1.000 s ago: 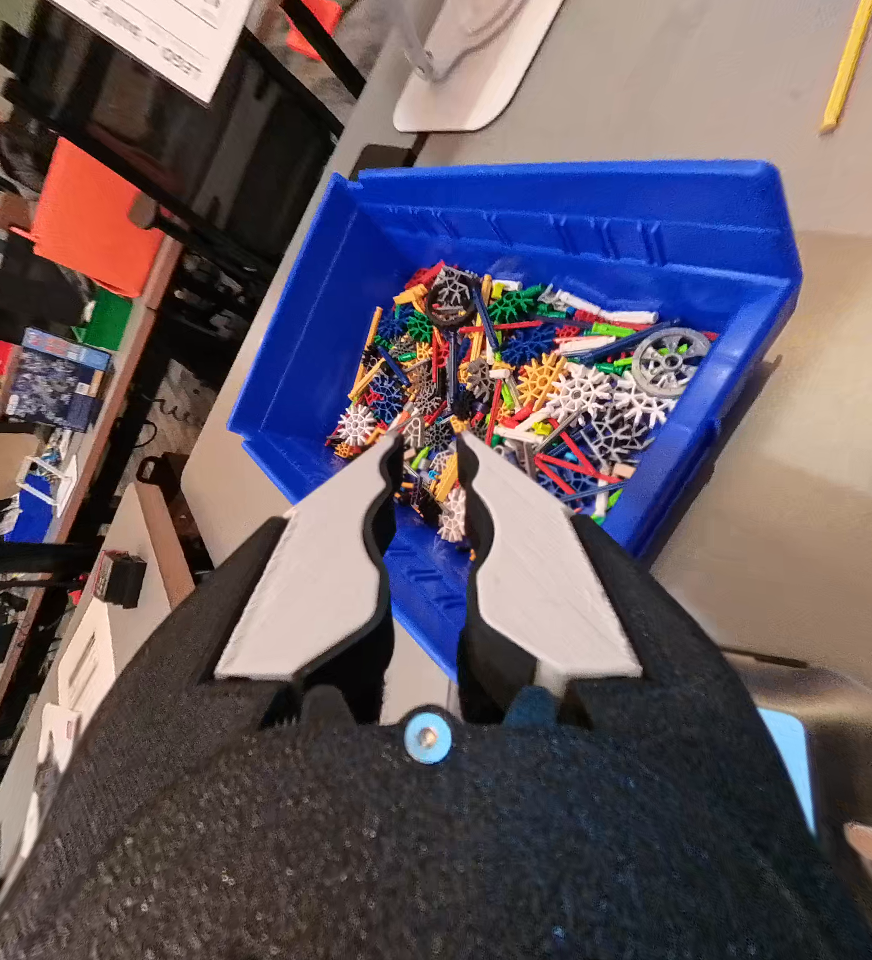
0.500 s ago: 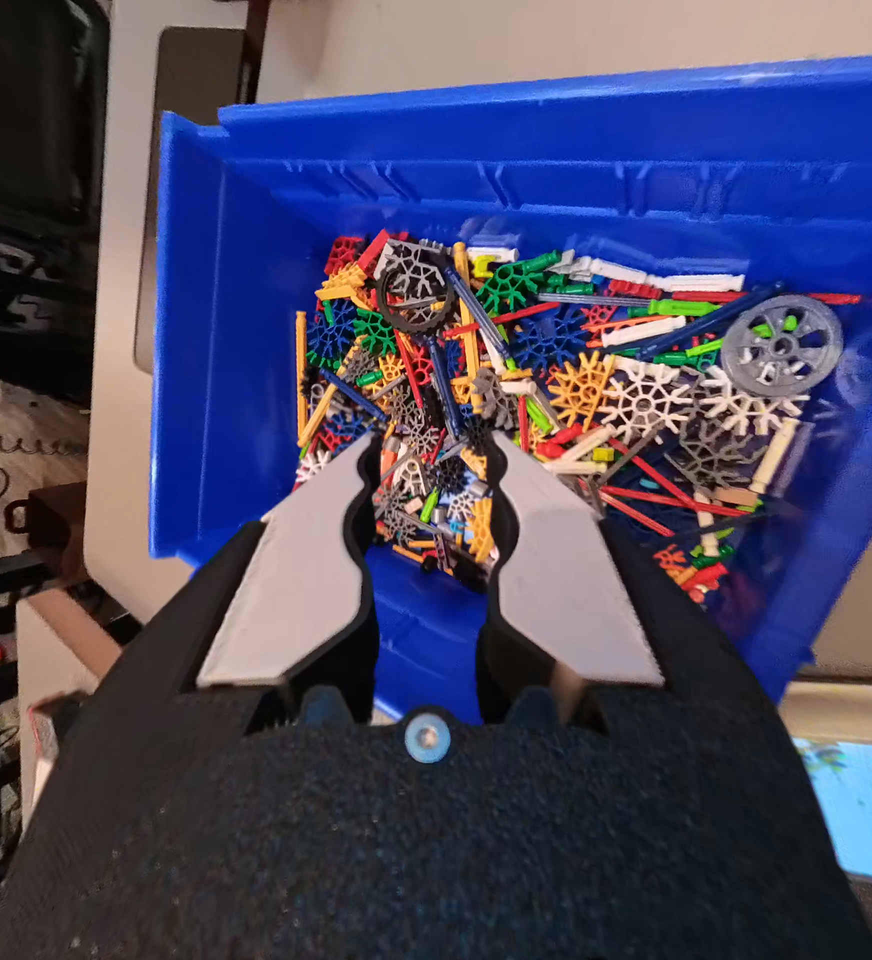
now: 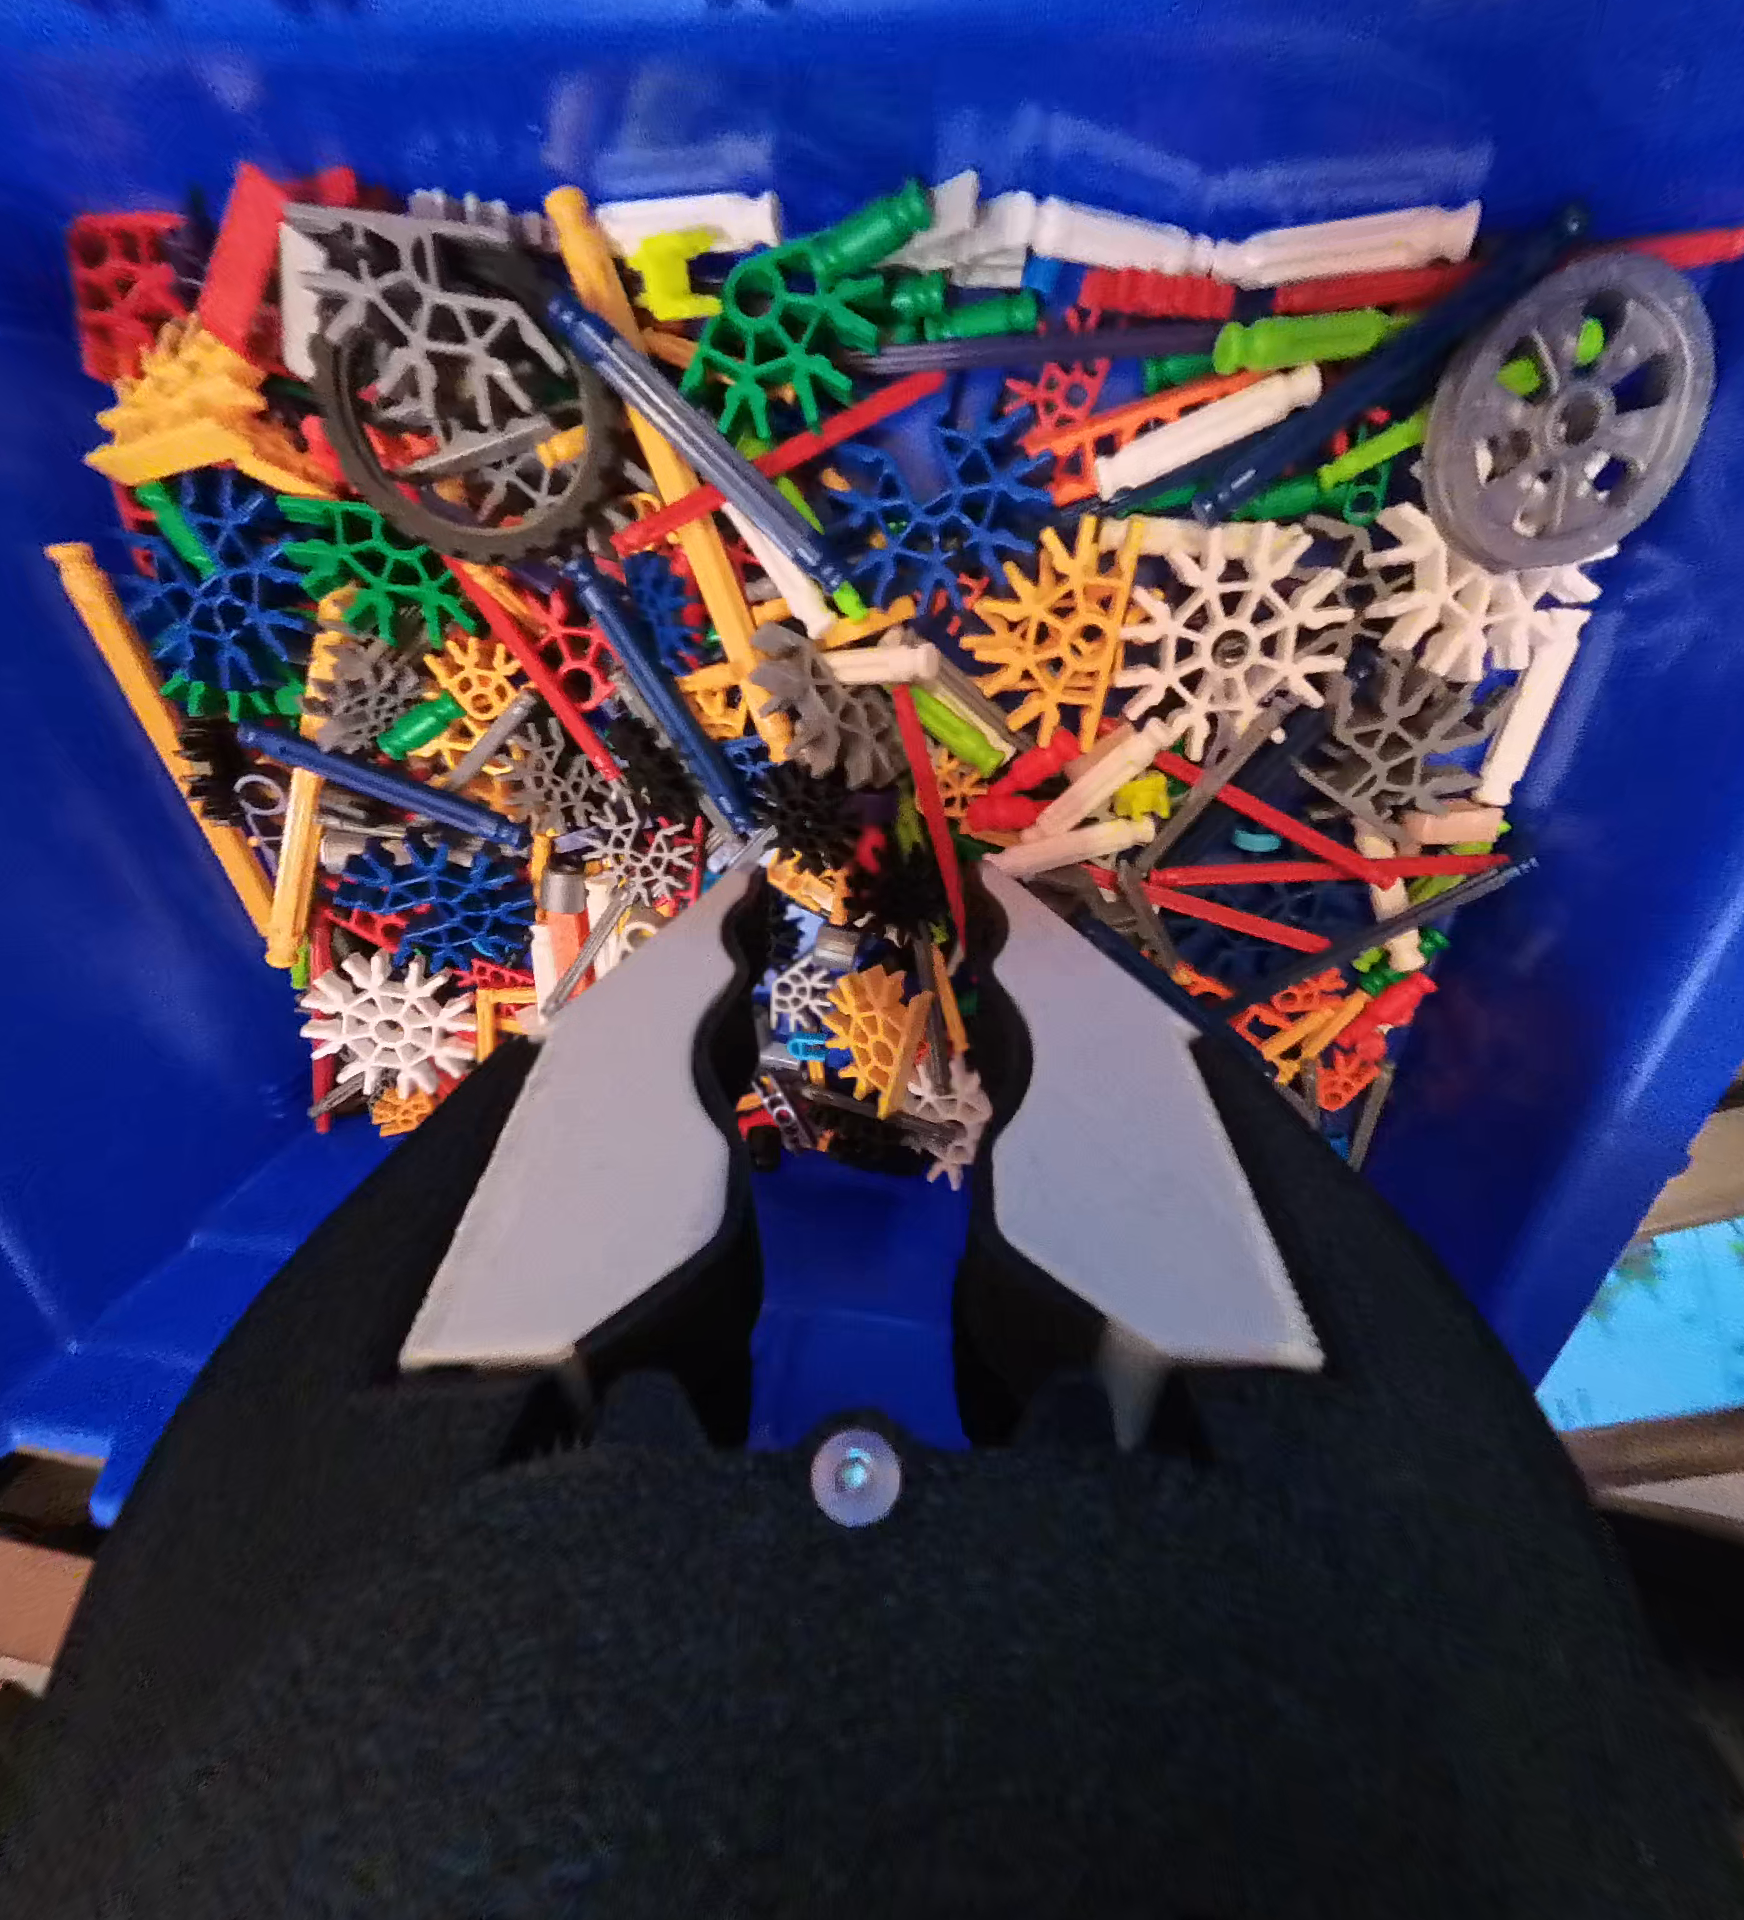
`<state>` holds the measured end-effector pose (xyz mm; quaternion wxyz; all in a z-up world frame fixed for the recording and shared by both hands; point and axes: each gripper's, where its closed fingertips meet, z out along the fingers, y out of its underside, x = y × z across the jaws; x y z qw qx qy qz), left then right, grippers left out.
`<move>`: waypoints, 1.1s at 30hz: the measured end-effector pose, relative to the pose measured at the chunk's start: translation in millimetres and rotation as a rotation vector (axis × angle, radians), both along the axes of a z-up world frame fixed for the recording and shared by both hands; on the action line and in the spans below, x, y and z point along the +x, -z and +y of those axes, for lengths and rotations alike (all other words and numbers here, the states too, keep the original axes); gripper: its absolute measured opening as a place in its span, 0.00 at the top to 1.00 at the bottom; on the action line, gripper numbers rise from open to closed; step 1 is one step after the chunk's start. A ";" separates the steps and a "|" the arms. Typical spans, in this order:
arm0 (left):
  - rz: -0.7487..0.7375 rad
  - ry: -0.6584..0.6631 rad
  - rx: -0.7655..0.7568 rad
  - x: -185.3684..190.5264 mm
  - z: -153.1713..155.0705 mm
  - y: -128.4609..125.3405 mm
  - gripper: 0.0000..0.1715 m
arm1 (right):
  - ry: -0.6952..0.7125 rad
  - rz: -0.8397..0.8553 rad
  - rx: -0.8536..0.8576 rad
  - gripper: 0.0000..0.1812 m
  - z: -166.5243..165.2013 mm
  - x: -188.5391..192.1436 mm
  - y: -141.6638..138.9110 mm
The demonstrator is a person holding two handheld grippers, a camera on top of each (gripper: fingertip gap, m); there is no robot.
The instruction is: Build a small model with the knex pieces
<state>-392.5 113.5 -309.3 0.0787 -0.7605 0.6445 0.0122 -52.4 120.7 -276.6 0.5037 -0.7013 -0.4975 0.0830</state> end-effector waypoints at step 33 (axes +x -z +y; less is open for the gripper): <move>0.203 0.175 -0.231 -0.9 -67.8 8.7 0.91 | -0.010 -0.010 -0.015 0.73 -1.6 1.2 4.9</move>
